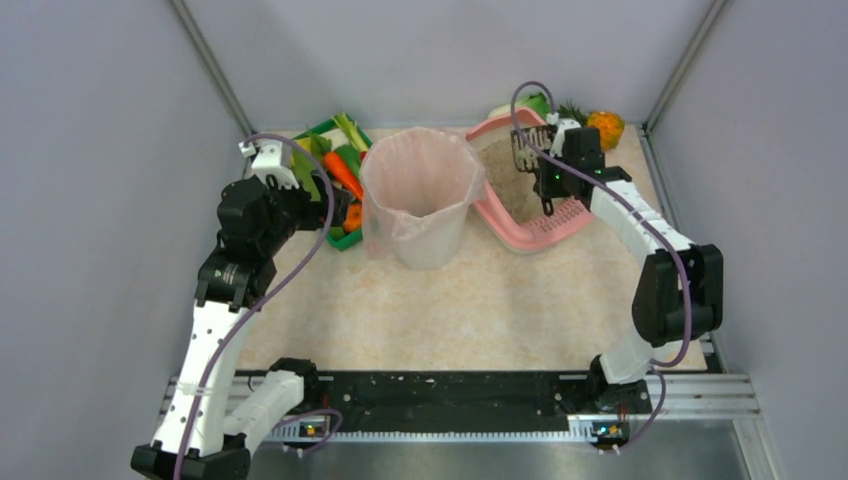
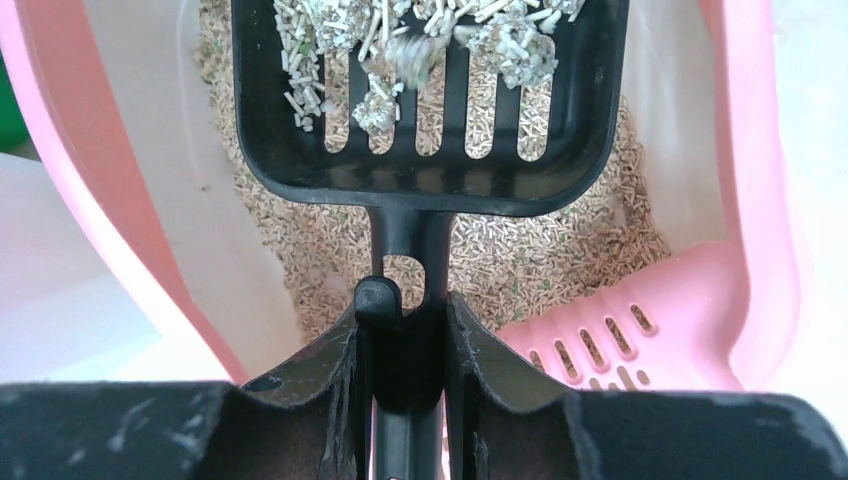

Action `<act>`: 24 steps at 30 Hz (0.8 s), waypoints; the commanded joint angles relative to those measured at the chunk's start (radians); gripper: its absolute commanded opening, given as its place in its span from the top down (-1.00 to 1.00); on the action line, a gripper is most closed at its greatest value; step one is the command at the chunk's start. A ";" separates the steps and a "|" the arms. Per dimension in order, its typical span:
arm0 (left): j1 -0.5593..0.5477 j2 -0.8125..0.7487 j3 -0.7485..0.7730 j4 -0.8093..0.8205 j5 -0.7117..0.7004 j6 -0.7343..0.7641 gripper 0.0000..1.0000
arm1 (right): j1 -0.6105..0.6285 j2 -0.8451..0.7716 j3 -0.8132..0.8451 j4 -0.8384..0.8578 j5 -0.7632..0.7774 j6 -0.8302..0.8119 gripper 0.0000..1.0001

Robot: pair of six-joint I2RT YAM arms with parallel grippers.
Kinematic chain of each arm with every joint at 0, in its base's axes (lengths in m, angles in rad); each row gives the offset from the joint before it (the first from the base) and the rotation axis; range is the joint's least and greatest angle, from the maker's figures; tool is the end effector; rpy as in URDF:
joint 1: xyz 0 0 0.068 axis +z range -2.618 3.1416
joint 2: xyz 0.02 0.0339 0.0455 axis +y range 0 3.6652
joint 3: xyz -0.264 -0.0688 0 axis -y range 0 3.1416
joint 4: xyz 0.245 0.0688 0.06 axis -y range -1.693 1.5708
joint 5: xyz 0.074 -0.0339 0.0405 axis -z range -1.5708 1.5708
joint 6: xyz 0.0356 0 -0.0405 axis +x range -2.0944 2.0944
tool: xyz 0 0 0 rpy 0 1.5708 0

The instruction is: Clean the litter box

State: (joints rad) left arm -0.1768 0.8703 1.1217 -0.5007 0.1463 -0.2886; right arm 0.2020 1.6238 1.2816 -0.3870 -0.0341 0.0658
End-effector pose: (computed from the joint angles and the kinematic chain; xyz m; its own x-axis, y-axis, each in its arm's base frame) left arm 0.1744 -0.0364 0.4074 -0.3219 -0.2285 -0.9188 0.2310 0.9221 -0.3103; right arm 0.3589 0.0747 0.2784 -0.6661 -0.0693 -0.7426 -0.1820 0.9807 0.0717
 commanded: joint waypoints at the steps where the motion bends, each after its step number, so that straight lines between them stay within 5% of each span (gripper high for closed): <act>1: -0.002 -0.019 -0.006 0.046 0.016 -0.008 -0.97 | -0.061 -0.073 -0.009 0.065 -0.143 0.101 1.00; 3: -0.002 -0.023 -0.006 0.046 0.016 -0.010 -0.96 | -0.098 -0.062 -0.029 0.114 -0.314 0.145 1.00; 8: -0.001 -0.029 -0.010 0.042 0.014 -0.010 -0.96 | -0.105 -0.003 -0.014 0.105 -0.432 0.205 1.00; 11: -0.003 -0.028 -0.008 0.042 0.017 -0.011 -0.97 | -0.107 0.006 -0.012 0.059 -0.309 0.221 1.00; 13: -0.002 -0.029 -0.008 0.042 0.014 -0.012 -0.96 | -0.106 0.005 -0.024 0.093 -0.420 0.209 1.00; 16: -0.003 -0.027 -0.009 0.042 0.016 -0.011 -0.96 | -0.118 -0.008 -0.020 0.051 -0.326 0.225 1.00; 18: -0.002 -0.027 -0.011 0.046 0.020 -0.016 -0.97 | -0.150 -0.009 -0.070 0.158 -0.521 0.304 1.00; 21: -0.002 -0.023 -0.010 0.047 0.025 -0.017 -0.97 | -0.161 0.000 -0.048 0.093 -0.447 0.315 1.00; 24: -0.003 -0.028 -0.010 0.046 0.022 -0.020 -0.96 | -0.177 0.010 -0.076 0.173 -0.595 0.375 1.00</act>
State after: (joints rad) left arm -0.1768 0.8589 1.1172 -0.5003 0.1574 -0.2943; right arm 0.0521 1.6302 1.2129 -0.3130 -0.4866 0.3584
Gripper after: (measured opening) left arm 0.983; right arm 0.248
